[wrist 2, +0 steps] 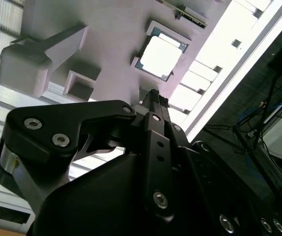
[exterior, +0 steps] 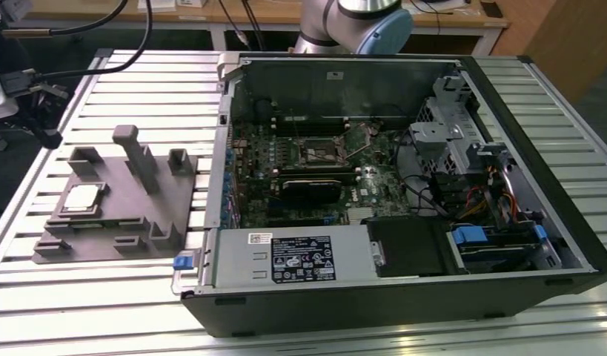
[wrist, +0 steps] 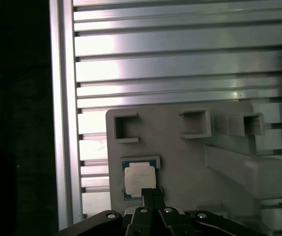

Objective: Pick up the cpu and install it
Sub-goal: 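Pick up the cpu and move it towards the insertion slot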

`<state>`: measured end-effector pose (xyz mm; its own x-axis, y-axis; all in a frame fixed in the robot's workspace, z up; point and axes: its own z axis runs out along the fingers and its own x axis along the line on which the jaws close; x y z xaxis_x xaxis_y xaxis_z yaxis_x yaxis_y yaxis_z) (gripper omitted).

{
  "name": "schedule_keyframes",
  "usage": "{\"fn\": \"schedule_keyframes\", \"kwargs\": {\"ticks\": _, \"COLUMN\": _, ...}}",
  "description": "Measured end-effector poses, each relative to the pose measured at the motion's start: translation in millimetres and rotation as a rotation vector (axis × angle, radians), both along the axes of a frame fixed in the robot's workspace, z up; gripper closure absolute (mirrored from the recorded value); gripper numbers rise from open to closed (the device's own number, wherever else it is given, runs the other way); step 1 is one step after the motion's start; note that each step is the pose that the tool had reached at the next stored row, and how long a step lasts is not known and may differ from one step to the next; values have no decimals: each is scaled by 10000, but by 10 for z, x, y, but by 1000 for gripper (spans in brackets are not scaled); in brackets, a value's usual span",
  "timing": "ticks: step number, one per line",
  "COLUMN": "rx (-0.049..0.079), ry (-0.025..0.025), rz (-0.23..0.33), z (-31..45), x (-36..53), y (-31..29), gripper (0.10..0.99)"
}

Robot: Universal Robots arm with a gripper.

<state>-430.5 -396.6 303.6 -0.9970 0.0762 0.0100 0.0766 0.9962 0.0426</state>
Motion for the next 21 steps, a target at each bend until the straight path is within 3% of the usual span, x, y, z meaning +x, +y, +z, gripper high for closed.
{"fn": "schedule_keyframes", "kwargs": {"ticks": 9, "rx": 0, "ry": 0, "rz": -1, "z": -102, "x": 2, "y": 0, "gripper": 980}}
{"fn": "schedule_keyframes", "kwargs": {"ticks": 21, "rx": -1, "ry": 1, "rz": -4, "z": -313, "x": -26, "y": -33, "gripper": 980}}
